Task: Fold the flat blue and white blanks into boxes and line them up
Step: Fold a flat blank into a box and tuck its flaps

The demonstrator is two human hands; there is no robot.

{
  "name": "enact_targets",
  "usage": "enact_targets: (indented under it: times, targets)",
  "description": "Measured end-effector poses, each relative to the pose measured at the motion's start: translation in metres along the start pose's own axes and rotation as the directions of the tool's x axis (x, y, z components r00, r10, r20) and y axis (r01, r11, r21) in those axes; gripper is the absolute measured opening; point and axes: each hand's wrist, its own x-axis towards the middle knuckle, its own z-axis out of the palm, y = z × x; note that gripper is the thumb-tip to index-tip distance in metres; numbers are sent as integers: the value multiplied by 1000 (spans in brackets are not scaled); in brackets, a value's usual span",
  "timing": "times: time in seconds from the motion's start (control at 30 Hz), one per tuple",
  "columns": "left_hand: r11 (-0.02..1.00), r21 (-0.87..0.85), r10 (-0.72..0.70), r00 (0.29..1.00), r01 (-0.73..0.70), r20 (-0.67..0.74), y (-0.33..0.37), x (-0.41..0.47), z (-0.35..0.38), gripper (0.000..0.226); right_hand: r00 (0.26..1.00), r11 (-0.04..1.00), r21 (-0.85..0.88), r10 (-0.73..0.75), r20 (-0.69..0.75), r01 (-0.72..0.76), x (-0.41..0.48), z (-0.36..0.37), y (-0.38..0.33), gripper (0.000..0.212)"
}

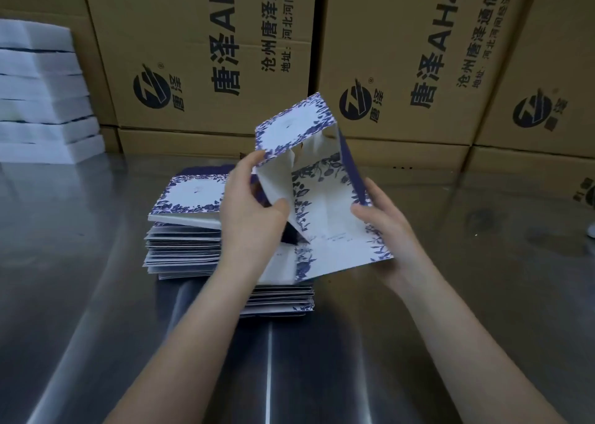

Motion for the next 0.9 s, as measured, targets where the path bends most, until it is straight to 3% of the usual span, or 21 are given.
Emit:
enact_targets:
  times: [0.13,0.27,0.3,0.37,0.43,0.53,0.67,0.77,0.9]
  targets:
    - [992,-124,-19,997,29,81,7,-16,29,68,997,1000,8,-22,71,22,-2,-22,-26,72]
    - [950,-298,-22,975,89,222,5,-35,53,70,993,974,-210,-60,100,80,-1,-32,-51,124]
    - [930,-347,-32,966,124,257,3,-40,58,67,991,963,-248,-76,109,101,-2,-38,-49,115]
    - [865,-449,-75,942,225,328,-1,-46,67,57,991,967,-224,-99,96,118,-9,-44,-45,73]
    - [778,-533,-118,910,334,398,-5,-47,72,48,988,955,-258,-128,91,147,-15,-49,-39,58]
    - [671,-578,-211,867,464,451,-13,-45,73,39,980,886,-426,-130,153,184,-16,-45,-36,61]
    - [617,-550,-310,816,563,488,-25,-46,73,42,975,687,-695,-106,196,214,-17,-41,-27,65]
    - [580,-542,-436,794,608,425,-31,-44,73,46,976,612,-762,-98,195,214,-15,-37,-17,61]
    - [566,-489,-573,743,664,346,-36,-43,73,45,981,589,-784,-105,166,196,-11,-32,-1,61]
